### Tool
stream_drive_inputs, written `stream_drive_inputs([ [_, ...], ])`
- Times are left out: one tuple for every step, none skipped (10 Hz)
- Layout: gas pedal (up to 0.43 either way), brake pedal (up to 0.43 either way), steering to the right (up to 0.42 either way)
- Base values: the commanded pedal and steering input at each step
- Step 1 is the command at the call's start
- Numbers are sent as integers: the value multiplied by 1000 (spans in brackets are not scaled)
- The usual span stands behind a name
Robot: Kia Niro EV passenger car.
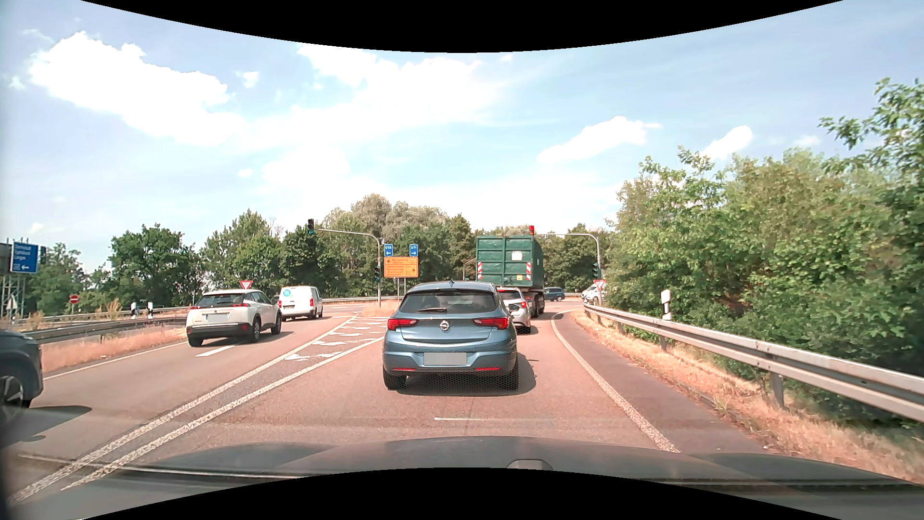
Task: Follow the waypoints while adhering to traffic rules and regulations
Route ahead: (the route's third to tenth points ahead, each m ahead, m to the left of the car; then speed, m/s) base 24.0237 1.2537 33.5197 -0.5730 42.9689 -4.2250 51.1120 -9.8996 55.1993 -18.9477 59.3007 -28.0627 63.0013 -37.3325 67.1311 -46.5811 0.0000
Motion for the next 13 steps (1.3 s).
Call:
stream_drive_inputs([
  [0, 244, 8],
  [0, 244, 8],
  [0, 244, 8],
  [0, 244, 8],
  [0, 244, 8],
  [0, 244, 7],
  [0, 244, 8],
  [0, 244, 8],
  [0, 244, 8],
  [0, 244, 8],
  [0, 244, 8],
  [0, 244, 8],
  [0, 244, 8],
])
